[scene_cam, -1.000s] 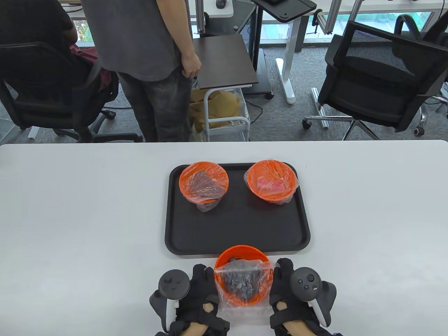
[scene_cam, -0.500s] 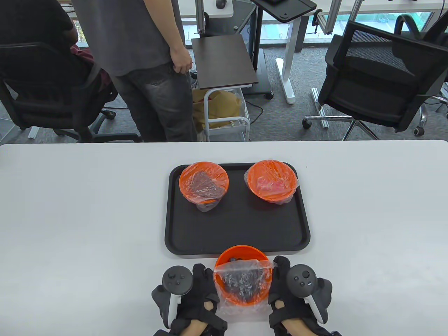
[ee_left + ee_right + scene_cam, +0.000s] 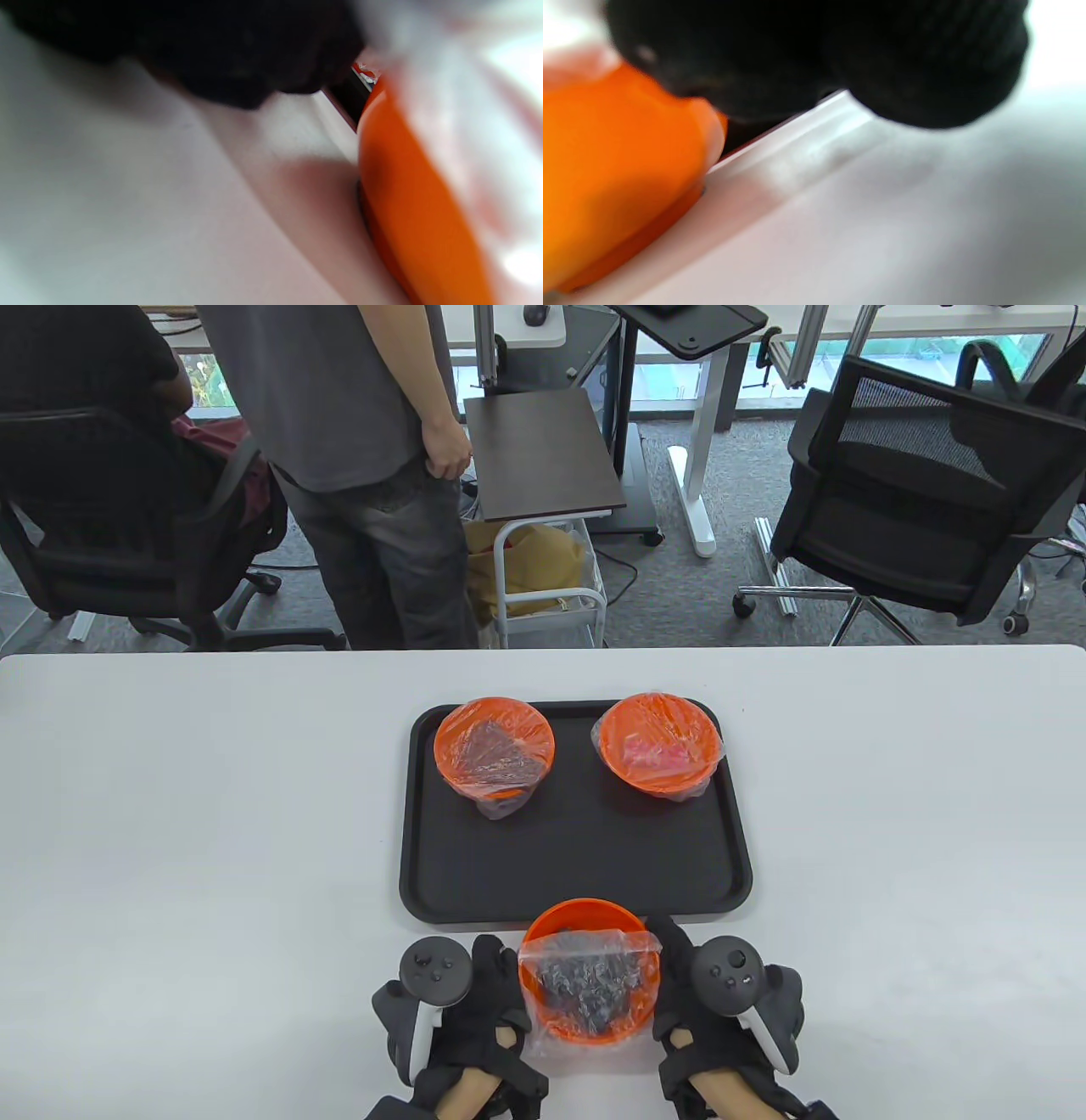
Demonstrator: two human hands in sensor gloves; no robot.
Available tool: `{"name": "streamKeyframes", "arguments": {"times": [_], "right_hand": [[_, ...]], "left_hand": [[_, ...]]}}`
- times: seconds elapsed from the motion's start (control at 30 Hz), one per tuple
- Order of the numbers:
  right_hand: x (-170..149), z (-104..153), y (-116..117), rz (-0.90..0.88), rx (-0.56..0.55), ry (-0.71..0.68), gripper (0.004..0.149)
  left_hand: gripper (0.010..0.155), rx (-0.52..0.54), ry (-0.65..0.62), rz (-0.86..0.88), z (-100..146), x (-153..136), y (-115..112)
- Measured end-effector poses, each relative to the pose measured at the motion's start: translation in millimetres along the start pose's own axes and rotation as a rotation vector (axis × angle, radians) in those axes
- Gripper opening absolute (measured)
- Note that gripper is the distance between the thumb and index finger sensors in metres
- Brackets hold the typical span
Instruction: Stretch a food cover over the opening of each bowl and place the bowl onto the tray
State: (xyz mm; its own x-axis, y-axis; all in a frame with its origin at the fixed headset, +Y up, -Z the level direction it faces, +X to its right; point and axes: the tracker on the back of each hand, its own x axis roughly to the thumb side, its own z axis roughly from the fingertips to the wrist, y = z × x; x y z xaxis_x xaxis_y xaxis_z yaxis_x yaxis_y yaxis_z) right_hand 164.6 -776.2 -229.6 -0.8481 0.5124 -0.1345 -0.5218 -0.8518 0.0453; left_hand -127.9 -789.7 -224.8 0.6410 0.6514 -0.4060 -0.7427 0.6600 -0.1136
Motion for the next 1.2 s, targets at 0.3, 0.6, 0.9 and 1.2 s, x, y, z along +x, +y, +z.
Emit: {"name": "streamKeyframes", "arguments": {"times": [0.3, 0.6, 0.9, 1.2], "right_hand": [[-3, -12, 0, -0.026, 0.074, -0.017, 0.048], [-5, -22, 0, -0.083, 0.152, -0.044, 0.051], [-3, -28, -2, -0.062, 0.134, -0.095, 0.049], [-5, -41, -4, -0.075, 0.185, -0.153, 0.049]], "left_hand": [[0.048, -0.098, -0.052, 0.081, -14, -3, 5], [0.048, -0.132, -0.032, 0.056, -21, -1, 6], [0.048, -0.182, -0.011, 0.027, -28, 4, 7], [0.047, -0.205, -0.014, -0.12, -37, 17, 11]]}}
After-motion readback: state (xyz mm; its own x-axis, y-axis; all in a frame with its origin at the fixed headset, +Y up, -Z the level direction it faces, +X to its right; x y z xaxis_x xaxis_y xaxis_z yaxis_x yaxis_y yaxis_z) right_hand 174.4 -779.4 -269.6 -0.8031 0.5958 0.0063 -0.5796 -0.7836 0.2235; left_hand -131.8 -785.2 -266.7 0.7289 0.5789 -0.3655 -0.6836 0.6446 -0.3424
